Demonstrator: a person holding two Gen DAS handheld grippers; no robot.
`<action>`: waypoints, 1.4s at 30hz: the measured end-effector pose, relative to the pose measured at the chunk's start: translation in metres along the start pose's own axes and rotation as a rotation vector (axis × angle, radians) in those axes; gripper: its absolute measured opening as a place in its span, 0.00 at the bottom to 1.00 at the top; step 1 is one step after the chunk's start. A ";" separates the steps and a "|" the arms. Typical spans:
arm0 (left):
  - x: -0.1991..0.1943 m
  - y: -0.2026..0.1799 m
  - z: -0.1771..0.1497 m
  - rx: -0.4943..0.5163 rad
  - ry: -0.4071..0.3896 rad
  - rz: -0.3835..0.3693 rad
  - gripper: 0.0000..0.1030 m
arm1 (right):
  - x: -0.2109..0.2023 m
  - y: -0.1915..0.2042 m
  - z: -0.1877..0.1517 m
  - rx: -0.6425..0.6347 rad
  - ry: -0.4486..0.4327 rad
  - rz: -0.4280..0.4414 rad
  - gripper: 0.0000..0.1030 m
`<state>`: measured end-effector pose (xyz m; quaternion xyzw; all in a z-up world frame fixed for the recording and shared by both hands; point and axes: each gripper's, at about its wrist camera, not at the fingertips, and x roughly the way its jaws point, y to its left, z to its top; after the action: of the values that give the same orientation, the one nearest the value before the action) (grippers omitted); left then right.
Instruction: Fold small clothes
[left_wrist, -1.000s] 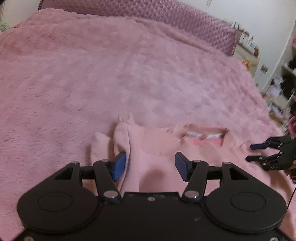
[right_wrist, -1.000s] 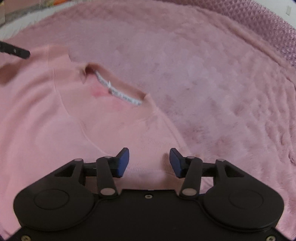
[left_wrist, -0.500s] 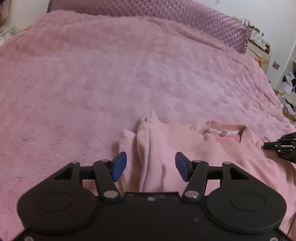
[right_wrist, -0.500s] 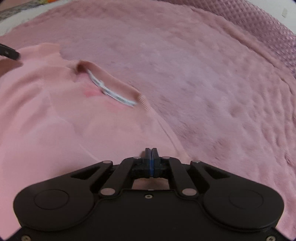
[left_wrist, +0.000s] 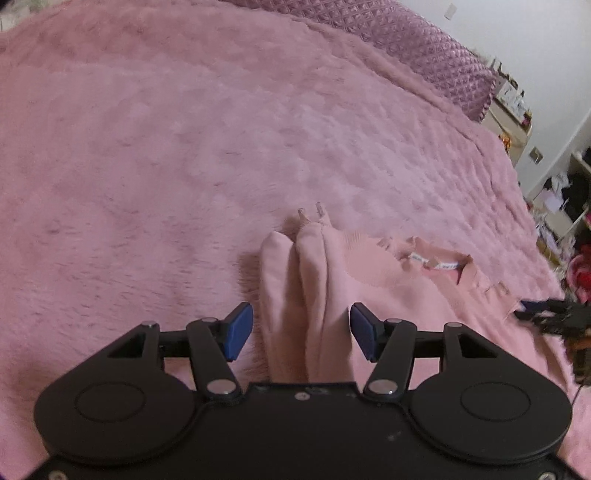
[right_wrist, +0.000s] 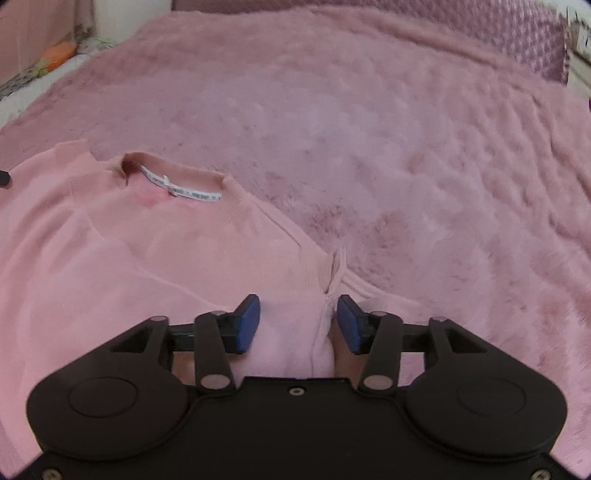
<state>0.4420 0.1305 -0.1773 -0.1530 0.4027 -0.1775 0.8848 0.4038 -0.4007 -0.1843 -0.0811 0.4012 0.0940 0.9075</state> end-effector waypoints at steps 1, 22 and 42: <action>0.003 -0.001 0.001 -0.006 0.005 -0.001 0.59 | 0.004 0.002 0.001 -0.002 0.020 0.010 0.49; 0.031 -0.024 0.006 0.095 0.001 0.148 0.58 | 0.035 0.008 -0.004 -0.055 0.041 -0.236 0.09; -0.029 0.020 0.011 0.024 0.064 -0.020 0.59 | -0.122 0.342 -0.066 -0.603 -0.439 -0.003 0.56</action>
<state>0.4370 0.1622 -0.1593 -0.1408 0.4269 -0.1961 0.8715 0.1954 -0.0970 -0.1616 -0.3231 0.1512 0.2218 0.9075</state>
